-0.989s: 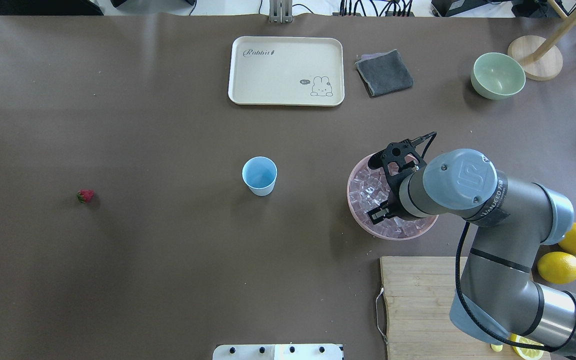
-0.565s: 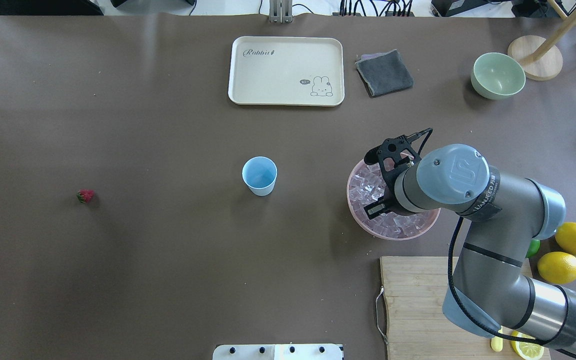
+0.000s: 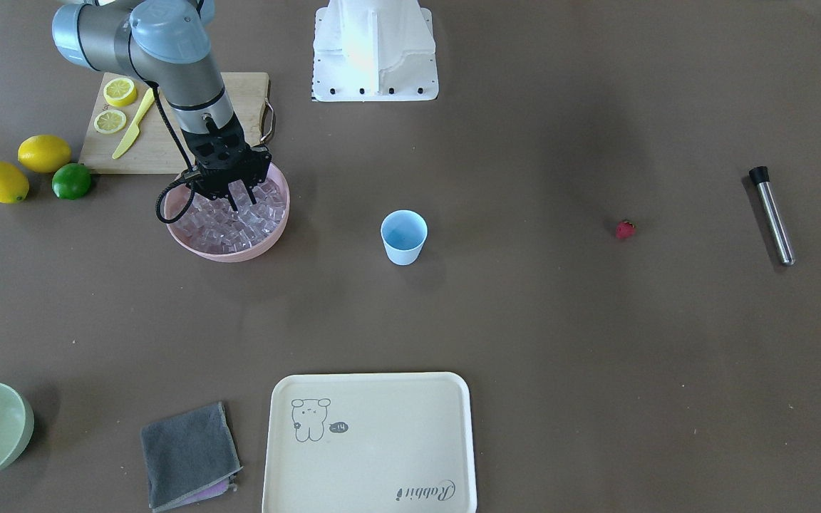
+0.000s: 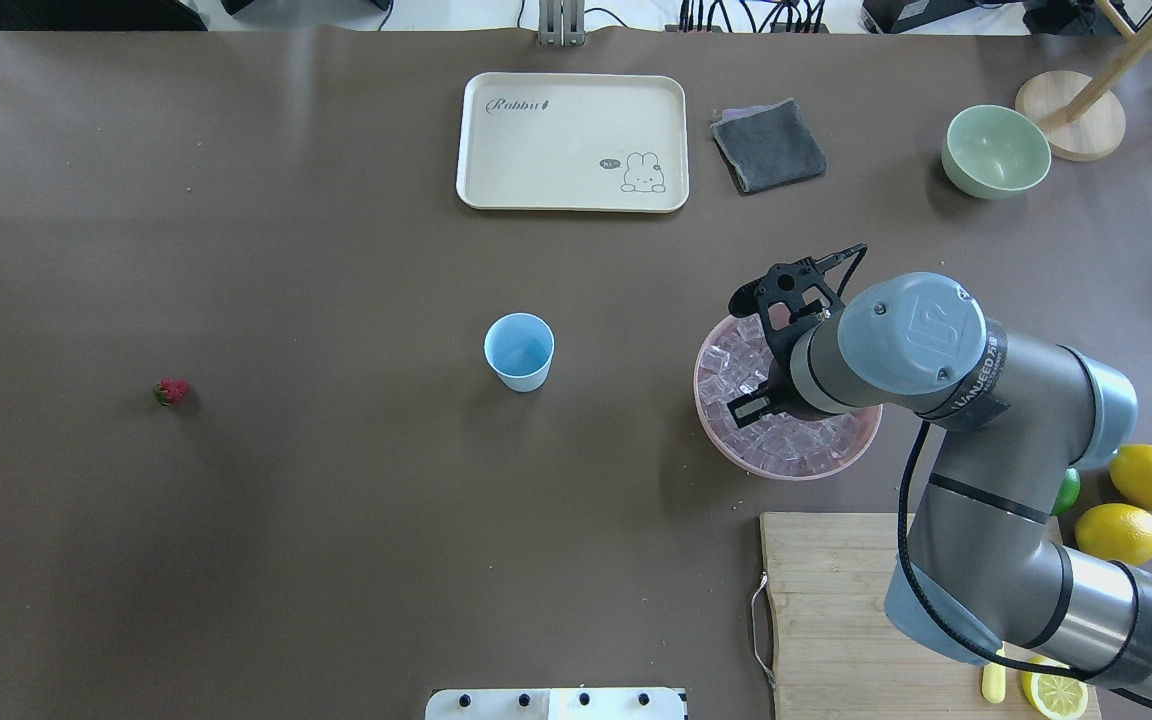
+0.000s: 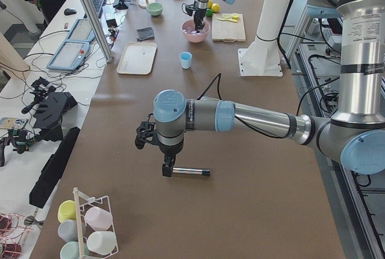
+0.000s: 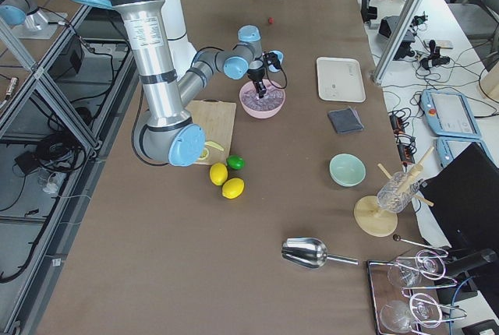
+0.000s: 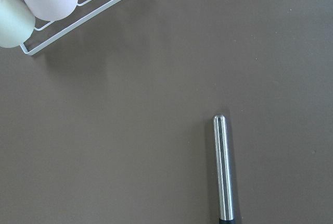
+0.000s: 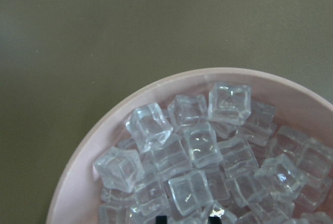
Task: Mash ice and strawberries in cup
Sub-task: 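Carry the ice cube with the right gripper to the blue cup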
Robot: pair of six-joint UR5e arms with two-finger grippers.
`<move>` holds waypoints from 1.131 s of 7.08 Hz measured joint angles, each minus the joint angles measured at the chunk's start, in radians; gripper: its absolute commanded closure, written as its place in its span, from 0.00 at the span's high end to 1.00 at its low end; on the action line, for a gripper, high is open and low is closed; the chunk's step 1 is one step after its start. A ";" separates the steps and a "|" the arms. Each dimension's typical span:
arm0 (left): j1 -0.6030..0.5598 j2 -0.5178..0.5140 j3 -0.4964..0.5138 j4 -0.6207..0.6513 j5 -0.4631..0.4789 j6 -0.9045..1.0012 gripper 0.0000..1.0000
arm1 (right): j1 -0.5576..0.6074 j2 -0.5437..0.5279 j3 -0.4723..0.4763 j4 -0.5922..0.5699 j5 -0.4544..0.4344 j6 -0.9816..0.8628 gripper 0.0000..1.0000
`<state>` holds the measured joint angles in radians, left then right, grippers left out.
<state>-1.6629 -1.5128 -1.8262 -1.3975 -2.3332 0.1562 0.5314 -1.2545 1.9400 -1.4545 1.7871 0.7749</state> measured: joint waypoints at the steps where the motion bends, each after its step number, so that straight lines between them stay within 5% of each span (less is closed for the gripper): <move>1: 0.000 -0.001 0.001 0.000 0.000 0.000 0.99 | 0.010 0.011 0.004 -0.005 0.007 0.000 0.00; 5: 0.000 -0.003 -0.002 0.000 0.000 0.000 0.99 | 0.024 0.265 -0.042 -0.224 0.013 0.013 0.00; 8: 0.000 -0.006 0.001 0.000 0.000 -0.001 0.99 | 0.016 0.465 -0.199 -0.249 -0.003 0.102 0.00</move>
<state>-1.6629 -1.5188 -1.8255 -1.3975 -2.3332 0.1553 0.5476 -0.7895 1.7411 -1.7034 1.7844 0.8774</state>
